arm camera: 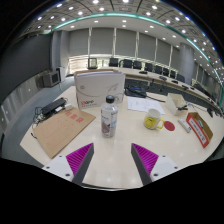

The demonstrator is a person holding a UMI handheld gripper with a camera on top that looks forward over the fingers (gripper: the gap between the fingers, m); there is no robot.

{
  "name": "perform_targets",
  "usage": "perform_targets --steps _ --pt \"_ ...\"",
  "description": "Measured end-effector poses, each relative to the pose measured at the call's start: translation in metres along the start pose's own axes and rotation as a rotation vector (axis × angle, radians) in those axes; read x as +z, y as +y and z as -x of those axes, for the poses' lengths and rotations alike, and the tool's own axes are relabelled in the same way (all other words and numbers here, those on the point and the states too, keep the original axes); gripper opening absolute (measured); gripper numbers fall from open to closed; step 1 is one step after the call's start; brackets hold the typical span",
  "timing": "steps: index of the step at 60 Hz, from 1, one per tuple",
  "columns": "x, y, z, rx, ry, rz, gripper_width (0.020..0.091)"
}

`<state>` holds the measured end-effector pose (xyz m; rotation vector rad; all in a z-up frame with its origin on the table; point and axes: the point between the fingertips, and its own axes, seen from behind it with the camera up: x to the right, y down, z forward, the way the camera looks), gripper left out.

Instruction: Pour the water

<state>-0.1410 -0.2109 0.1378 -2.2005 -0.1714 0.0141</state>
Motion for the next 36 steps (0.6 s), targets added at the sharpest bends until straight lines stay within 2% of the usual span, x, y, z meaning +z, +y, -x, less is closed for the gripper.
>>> perform_targets --steps 12,25,29,36 --pt "0.037 -0.019 -0.001 0.005 -0.003 -0.053 0.0827" --pt "0.132 -0.047 0.003 0.037 0.069 -0.118 0.0828" --pt "0.16 -0.052 0.064 0.082 0.084 -0.127 0.0827" --pt "0.203 -0.055 0.066 0.108 0.096 -0.152 0.0821"
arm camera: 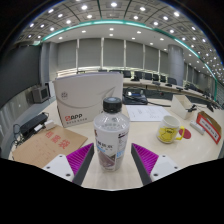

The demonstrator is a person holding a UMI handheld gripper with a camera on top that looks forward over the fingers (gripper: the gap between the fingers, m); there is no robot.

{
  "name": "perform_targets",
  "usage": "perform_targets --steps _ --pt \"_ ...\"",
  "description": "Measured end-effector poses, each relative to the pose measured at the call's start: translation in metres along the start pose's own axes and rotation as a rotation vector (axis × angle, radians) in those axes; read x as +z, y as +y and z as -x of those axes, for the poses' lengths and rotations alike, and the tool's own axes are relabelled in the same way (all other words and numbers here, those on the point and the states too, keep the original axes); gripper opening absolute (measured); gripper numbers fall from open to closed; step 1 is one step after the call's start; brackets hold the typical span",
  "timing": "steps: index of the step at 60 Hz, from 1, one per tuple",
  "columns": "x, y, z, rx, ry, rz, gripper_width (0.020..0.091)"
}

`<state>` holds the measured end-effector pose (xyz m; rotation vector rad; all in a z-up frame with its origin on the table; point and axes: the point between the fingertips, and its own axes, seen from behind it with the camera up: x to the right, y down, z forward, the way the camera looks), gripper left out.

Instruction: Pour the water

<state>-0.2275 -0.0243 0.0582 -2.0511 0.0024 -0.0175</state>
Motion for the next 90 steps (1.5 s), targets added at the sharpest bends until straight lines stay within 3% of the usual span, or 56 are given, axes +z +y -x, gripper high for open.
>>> perform_targets --steps 7,12,14,19,25,34,41,48,66,90 --pt "0.025 -0.003 -0.002 0.013 -0.001 -0.051 0.0783" --pt "0.03 -0.008 -0.005 0.005 -0.005 -0.092 0.0711" --pt "0.031 -0.009 -0.003 -0.002 -0.015 -0.099 0.0643" --pt "0.036 -0.014 -0.002 -0.023 -0.021 -0.119 0.0596" --pt "0.034 -0.012 0.001 -0.048 -0.025 -0.108 0.0496" --pt "0.034 -0.012 -0.001 -0.079 -0.016 -0.086 0.0411" --pt "0.029 -0.014 0.0 -0.056 -0.04 -0.07 0.0411" --pt "0.013 -0.046 -0.001 0.093 -0.099 -0.087 0.0412" --pt "0.006 -0.142 -0.046 1.063 -0.445 -0.048 0.0409" --pt "0.057 -0.152 -0.1 1.795 -0.637 0.043 0.0408"
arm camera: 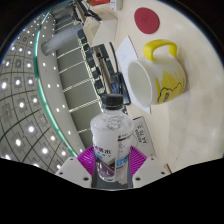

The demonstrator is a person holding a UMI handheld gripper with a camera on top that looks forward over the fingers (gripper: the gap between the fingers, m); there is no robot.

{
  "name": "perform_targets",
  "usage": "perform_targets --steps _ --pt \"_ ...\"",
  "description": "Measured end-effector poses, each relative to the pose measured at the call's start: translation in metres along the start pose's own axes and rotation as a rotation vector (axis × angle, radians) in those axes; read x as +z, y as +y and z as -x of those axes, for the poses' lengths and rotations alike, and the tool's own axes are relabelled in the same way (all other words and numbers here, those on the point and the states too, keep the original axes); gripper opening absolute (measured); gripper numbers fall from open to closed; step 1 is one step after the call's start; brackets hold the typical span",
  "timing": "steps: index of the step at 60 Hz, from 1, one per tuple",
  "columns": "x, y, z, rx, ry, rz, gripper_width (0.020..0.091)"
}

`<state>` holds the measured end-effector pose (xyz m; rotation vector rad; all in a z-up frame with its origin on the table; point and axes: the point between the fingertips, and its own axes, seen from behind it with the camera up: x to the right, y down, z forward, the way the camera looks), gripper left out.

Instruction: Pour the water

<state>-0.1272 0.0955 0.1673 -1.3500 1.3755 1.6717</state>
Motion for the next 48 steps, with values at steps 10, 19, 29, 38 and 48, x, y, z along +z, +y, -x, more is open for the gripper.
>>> perform_targets --steps 10,19,29,38,48 --pt "0.004 -0.004 -0.011 -0.012 0.038 0.013 0.0409" --pt "-0.001 -0.007 0.012 -0.301 0.054 0.002 0.041" --pt "-0.016 -0.038 0.077 -0.746 0.051 -0.077 0.0413" --pt "-0.045 -0.1 0.128 -1.149 0.111 -0.187 0.0411" --pt "-0.074 -0.198 0.124 -1.515 0.303 -0.269 0.0411"
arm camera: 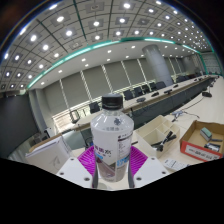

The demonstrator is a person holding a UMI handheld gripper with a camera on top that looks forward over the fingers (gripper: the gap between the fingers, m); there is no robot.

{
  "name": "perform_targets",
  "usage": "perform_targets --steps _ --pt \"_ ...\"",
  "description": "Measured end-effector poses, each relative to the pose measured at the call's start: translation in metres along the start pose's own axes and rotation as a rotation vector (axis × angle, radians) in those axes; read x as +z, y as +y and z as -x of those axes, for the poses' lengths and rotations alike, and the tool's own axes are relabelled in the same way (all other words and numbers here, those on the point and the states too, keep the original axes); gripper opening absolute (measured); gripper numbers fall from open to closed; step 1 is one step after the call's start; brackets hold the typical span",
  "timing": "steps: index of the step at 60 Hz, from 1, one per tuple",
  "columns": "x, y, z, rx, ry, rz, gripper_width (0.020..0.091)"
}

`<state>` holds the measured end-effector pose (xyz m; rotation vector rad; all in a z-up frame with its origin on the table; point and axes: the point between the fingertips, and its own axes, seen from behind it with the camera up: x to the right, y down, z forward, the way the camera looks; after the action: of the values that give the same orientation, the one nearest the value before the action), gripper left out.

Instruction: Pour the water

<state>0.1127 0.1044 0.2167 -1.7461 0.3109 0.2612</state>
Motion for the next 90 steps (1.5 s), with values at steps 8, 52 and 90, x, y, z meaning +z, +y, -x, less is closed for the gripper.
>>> perform_targets --steps 8,52,90 --pt "0.009 0.04 -0.057 -0.211 0.071 0.076 0.0411" --pt "0.021 0.136 -0.107 -0.318 0.103 0.206 0.0654" --pt "-0.244 0.109 0.007 -0.291 0.269 0.394 0.0857"
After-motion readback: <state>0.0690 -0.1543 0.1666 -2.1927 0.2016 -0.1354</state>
